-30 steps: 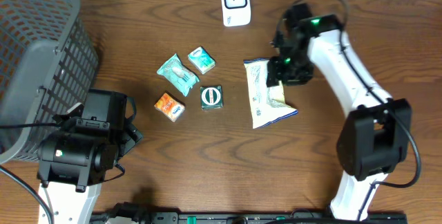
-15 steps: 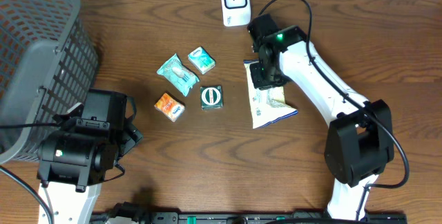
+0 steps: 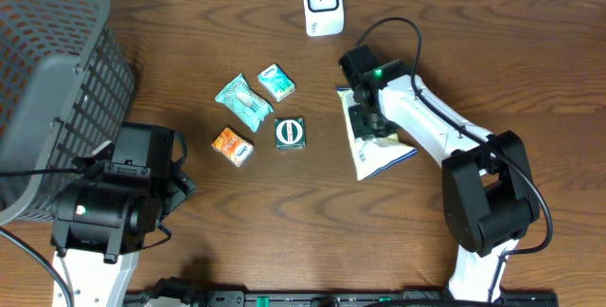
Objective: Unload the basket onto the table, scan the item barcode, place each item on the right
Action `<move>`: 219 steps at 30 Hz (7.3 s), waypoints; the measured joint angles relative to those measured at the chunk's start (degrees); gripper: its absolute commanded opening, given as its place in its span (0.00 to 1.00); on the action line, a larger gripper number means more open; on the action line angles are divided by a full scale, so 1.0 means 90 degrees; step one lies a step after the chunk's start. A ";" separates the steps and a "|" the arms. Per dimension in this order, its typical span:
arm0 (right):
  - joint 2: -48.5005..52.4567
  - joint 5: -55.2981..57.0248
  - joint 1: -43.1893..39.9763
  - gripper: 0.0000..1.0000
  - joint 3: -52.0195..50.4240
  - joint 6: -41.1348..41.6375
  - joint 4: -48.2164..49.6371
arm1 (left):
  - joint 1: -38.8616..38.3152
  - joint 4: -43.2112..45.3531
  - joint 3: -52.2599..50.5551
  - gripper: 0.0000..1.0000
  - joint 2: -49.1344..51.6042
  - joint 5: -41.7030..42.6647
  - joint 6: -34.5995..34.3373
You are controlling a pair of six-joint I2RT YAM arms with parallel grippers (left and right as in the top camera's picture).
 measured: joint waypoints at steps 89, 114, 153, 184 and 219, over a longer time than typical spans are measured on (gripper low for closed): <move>-0.0010 -0.0236 0.0359 0.24 0.1528 -0.0041 -0.2006 | 0.0000 0.0000 0.0000 0.98 0.0000 0.0000 0.0000; -0.0005 -0.2074 -0.0301 0.25 -0.0214 -0.0308 0.2183 | 0.0000 0.0002 0.0000 0.98 0.0000 0.0000 0.0000; 0.0002 -0.2074 -0.0316 0.42 0.0226 -0.0908 -0.1705 | 0.0000 0.0000 0.0000 0.98 0.0000 0.0000 0.0000; -0.0012 -0.1593 -0.0333 0.51 0.0899 -0.0763 -0.1455 | 0.0000 0.0000 0.0000 0.98 0.0000 0.0000 0.0000; -0.0010 -0.4286 -0.2059 0.99 -0.0228 -0.0942 -0.0313 | 0.0000 0.0000 0.0000 0.98 0.0000 0.0000 0.0000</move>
